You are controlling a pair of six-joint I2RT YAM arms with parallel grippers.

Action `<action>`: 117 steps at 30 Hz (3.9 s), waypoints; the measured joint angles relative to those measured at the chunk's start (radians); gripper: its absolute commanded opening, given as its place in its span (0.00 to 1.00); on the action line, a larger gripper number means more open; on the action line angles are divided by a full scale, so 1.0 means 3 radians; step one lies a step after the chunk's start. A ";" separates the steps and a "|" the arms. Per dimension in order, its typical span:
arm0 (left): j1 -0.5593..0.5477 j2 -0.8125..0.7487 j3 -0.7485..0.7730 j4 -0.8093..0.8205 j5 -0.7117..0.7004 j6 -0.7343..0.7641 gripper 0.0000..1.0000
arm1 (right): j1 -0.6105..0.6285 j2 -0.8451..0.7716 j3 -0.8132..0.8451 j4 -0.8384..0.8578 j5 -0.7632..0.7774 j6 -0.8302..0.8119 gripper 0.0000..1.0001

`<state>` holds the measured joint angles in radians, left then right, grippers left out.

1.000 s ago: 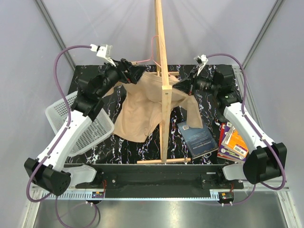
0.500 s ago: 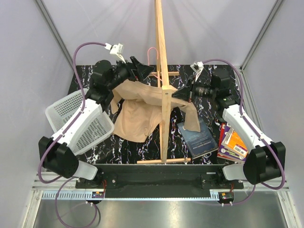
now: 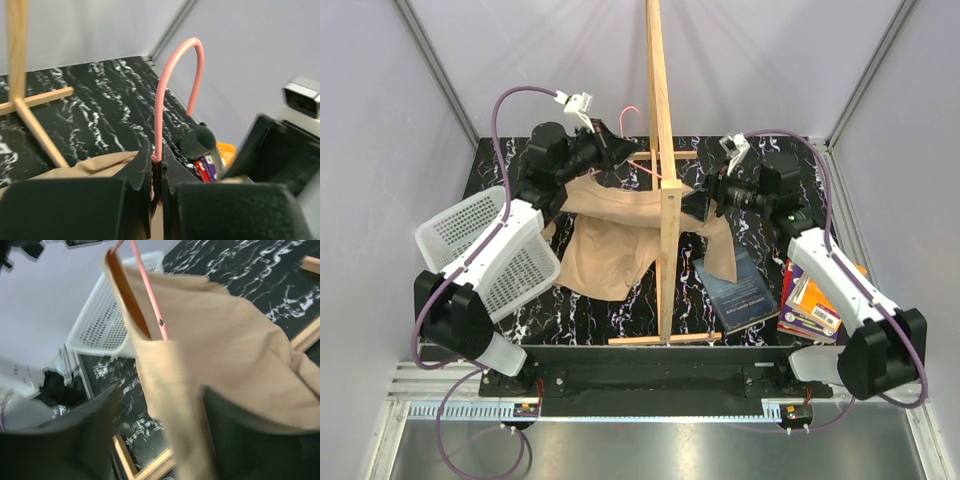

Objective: Remove the t-shirt from the hanger

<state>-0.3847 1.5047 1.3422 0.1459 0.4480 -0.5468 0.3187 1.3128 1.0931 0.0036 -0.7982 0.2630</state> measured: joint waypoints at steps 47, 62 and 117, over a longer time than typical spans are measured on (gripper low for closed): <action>-0.0008 -0.0860 -0.0272 -0.0069 -0.0449 0.0158 0.00 | 0.0028 -0.1120 -0.1240 0.0734 0.1411 -0.0203 0.39; -0.0008 -0.0842 -0.0272 -0.0055 -0.0407 0.0135 0.00 | 0.0029 -0.1239 -0.1325 0.0945 0.1848 0.0078 0.00; 0.0022 -0.0923 -0.0276 -0.0117 -0.0258 0.0201 0.00 | 0.0029 -0.0870 -0.0842 0.0608 0.1143 -0.0460 0.00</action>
<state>-0.3782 1.2278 1.2594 0.1108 0.3706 -0.4866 0.3275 1.0519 0.8406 0.1860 -0.4553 0.1249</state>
